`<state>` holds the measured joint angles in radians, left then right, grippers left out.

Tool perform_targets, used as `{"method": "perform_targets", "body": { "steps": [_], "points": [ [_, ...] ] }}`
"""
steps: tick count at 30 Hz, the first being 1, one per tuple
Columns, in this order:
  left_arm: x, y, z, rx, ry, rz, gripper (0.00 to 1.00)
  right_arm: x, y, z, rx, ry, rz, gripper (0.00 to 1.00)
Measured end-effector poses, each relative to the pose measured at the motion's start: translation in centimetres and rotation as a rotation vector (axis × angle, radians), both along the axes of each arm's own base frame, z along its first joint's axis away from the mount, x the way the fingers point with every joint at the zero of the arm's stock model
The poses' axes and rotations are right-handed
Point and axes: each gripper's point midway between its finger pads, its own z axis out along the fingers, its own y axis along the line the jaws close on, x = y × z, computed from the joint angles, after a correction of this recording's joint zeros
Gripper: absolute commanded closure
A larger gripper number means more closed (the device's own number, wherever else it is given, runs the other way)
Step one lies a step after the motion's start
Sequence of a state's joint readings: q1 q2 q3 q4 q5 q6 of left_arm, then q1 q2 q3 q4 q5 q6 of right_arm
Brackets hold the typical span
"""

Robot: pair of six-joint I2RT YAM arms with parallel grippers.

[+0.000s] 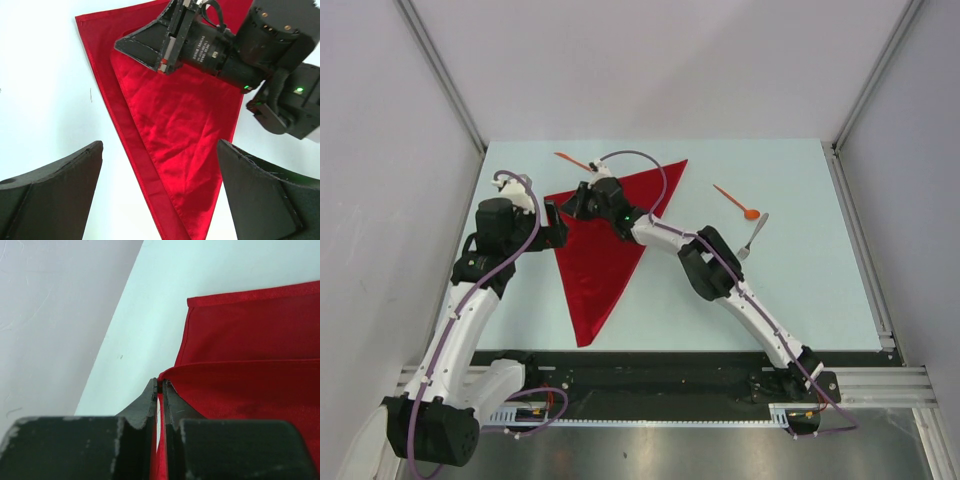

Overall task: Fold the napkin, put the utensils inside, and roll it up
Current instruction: Fold the napkin

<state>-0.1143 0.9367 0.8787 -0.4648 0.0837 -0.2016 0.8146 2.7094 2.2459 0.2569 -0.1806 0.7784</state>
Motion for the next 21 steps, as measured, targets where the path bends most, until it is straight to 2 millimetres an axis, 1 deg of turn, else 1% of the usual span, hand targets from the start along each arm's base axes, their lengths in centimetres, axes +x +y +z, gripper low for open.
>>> {"method": "perform_targets", "body": {
  "steps": [5,10,21],
  "points": [
    [0.0,0.1,0.0,-0.001,-0.001,0.002,0.00,0.5,1.0,-0.1,0.048,-0.012,-0.019,1.00],
    [0.1,0.1,0.1,-0.002,-0.005,0.004,0.00,0.8,1.8,0.4,0.097,-0.034,-0.051,1.00],
    [0.2,0.2,0.1,-0.006,-0.004,0.005,0.00,2.0,2.1,1.0,0.145,-0.071,-0.116,1.00]
  ]
}}
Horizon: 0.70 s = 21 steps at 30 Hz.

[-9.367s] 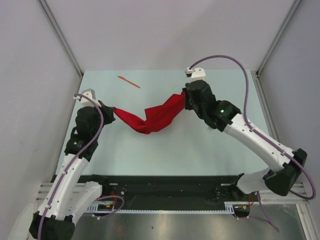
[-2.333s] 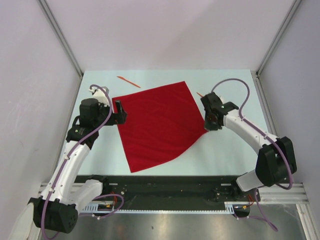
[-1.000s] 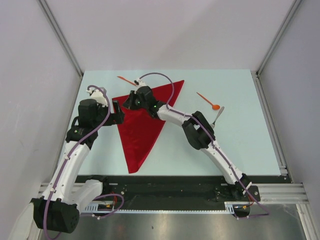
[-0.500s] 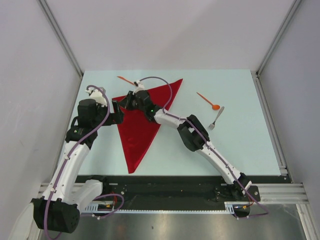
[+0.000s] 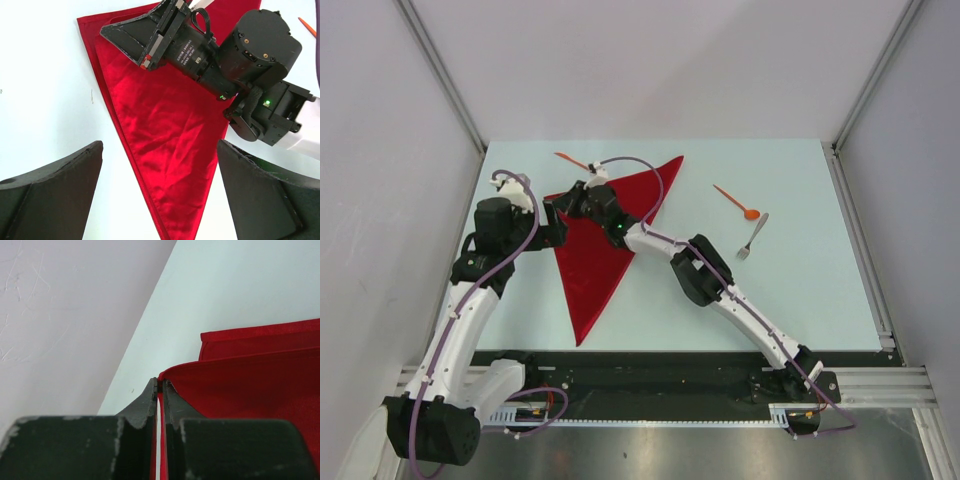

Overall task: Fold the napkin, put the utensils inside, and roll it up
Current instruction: Fold the napkin

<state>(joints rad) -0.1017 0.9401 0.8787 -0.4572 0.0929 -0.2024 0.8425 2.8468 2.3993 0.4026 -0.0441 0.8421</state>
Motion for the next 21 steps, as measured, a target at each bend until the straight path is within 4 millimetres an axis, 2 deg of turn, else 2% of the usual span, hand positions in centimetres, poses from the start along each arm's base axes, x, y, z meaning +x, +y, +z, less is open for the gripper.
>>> {"method": "perform_targets", "body": {
  "steps": [11,17,18,21],
  "points": [
    [0.0,0.1,0.0,-0.007,0.000,0.005,0.00,0.9,-0.3,-1.2,0.003,-0.001,-0.043,1.00],
    [0.0,0.0,0.0,-0.012,0.001,0.001,0.00,1.0,-0.1,-0.7,0.013,-0.013,-0.042,1.00],
    [0.0,0.0,0.1,-0.013,0.000,0.000,0.00,1.0,-0.1,-0.5,0.017,-0.018,-0.042,0.97],
    [0.0,0.0,0.1,-0.013,0.000,0.000,0.00,1.0,-0.1,-0.3,0.019,-0.027,-0.041,0.74]
  ]
}}
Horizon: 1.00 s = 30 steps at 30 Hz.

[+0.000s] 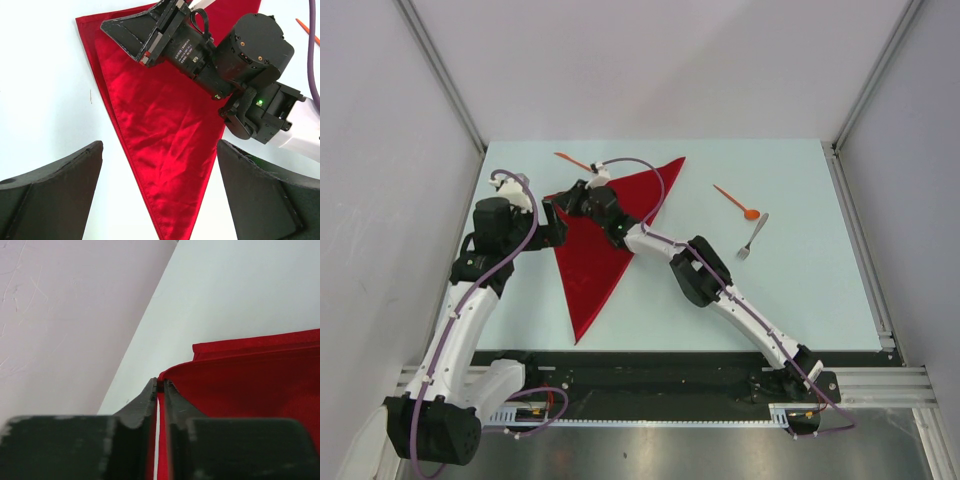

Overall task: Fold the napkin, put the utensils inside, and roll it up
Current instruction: Fold the napkin, then grab a utensil with the right arm

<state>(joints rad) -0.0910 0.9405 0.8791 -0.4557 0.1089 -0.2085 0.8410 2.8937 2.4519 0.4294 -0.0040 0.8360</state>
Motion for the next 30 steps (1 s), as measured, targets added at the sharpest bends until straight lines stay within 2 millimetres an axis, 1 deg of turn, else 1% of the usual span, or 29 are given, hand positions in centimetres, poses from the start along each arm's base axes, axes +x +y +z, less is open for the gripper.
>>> {"method": "perform_targets", "body": {
  "steps": [1,4,7,13,16,18,19,21,22,23,26,27,29,30],
  "points": [
    [0.0,0.0,0.0,0.000,0.000,0.000,0.00,0.0,0.0,0.0,0.002,-0.003,0.000,0.63],
    [0.0,0.0,0.0,0.000,0.001,0.001,0.00,-0.1,0.1,0.0,0.004,-0.009,0.007,0.50],
    [0.0,0.1,-0.1,0.000,0.002,0.003,0.00,-0.2,0.2,0.0,0.003,-0.016,0.024,0.44],
    [0.1,0.1,-0.1,0.000,0.002,0.005,0.00,-0.4,-0.1,0.5,0.011,-0.051,0.071,0.40],
    [0.1,0.3,-0.1,0.000,0.002,0.009,0.00,-0.6,-1.2,-0.3,-0.032,-0.038,0.095,0.39],
    [0.1,0.3,-0.1,0.000,0.001,0.011,0.00,-0.6,-2.5,-0.3,-0.057,-0.026,0.097,0.39],
    [0.1,0.3,0.0,0.000,0.000,0.011,0.00,-0.6,-3.4,-0.2,-0.072,-0.016,0.094,0.39],
    [0.1,0.4,0.0,0.000,-0.002,0.012,0.00,-0.6,-5.9,0.6,-0.097,0.000,0.082,0.39],
    [0.2,0.4,0.0,0.000,-0.003,0.012,0.00,-0.4,-7.1,1.2,-0.104,0.002,0.073,0.40],
    [0.2,0.4,0.0,0.000,-0.004,0.013,0.00,-0.1,-8.7,2.1,-0.109,0.002,0.057,0.40],
    [0.2,0.4,-0.1,-0.002,-0.003,0.012,0.00,0.9,-14.5,5.5,-0.127,0.002,-0.005,0.41],
    [0.2,0.4,-0.2,-0.002,-0.002,0.011,0.00,1.4,-16.9,7.0,-0.130,-0.004,-0.038,0.41],
    [0.1,0.3,-0.4,-0.004,0.002,0.007,0.00,1.9,-22.3,9.1,-0.168,0.009,-0.120,0.41],
    [0.1,0.3,-0.4,-0.005,0.003,0.006,0.00,2.0,-24.4,10.1,-0.186,0.011,-0.155,0.41]
  ]
}}
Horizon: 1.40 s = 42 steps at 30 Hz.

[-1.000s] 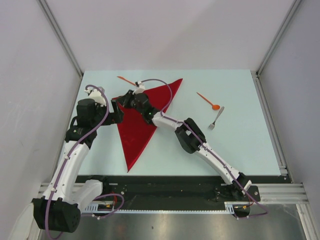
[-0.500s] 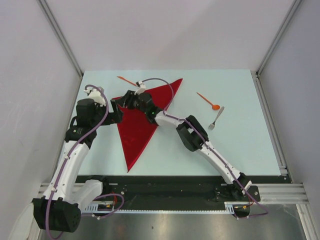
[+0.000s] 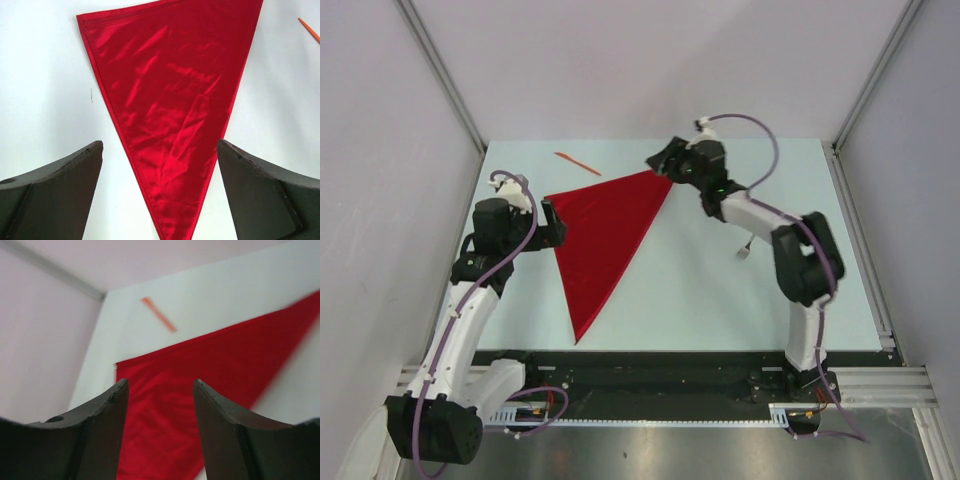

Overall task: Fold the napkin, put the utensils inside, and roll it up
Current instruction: Grab a utensil with the right arm

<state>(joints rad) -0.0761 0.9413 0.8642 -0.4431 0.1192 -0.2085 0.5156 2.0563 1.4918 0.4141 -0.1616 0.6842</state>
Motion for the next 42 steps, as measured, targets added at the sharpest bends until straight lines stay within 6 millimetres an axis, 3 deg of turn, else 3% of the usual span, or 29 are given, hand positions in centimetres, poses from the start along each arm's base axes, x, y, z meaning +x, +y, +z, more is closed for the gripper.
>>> {"method": "perform_targets", "body": {
  "steps": [1,4,7,9,13,17,20,23,33,42],
  "points": [
    [0.0,0.0,0.0,0.000,0.001,-0.001,0.00,0.2,-3.9,0.9,-0.040,0.013,-0.076,0.41],
    [0.0,-0.2,0.0,-0.006,0.001,-0.011,0.00,0.0,-12.7,2.4,-0.155,0.046,-0.270,0.41],
    [-0.1,-0.3,0.0,-0.010,0.002,-0.018,0.00,-1.6,-18.6,1.4,-0.281,0.113,-0.397,0.41],
    [-0.1,-0.4,0.0,-0.012,0.001,-0.021,0.00,-2.8,-21.4,-0.6,-0.358,0.179,-0.441,0.42],
    [0.0,-0.4,0.0,-0.013,-0.001,-0.021,0.00,-5.4,-26.6,-7.7,-0.501,0.403,-0.473,0.46],
    [0.0,-0.4,-0.1,-0.012,-0.001,-0.020,0.00,-8.1,-30.3,-13.6,-0.603,0.610,-0.490,0.48],
    [-0.1,-0.4,-0.3,-0.012,0.003,-0.020,0.00,-10.2,-30.8,-15.9,-0.647,0.701,-0.472,0.50],
    [-0.1,-0.4,-0.4,-0.012,0.005,-0.021,0.00,-11.4,-30.7,-16.9,-0.663,0.744,-0.456,0.52],
    [-0.1,-0.4,-0.5,-0.012,0.006,-0.021,0.00,-11.3,-30.7,-17.9,-0.650,0.771,-0.484,0.57],
    [-0.1,-0.4,-0.5,-0.012,0.006,-0.020,0.00,-10.9,-31.0,-18.0,-0.660,0.759,-0.514,0.89]
  ]
}}
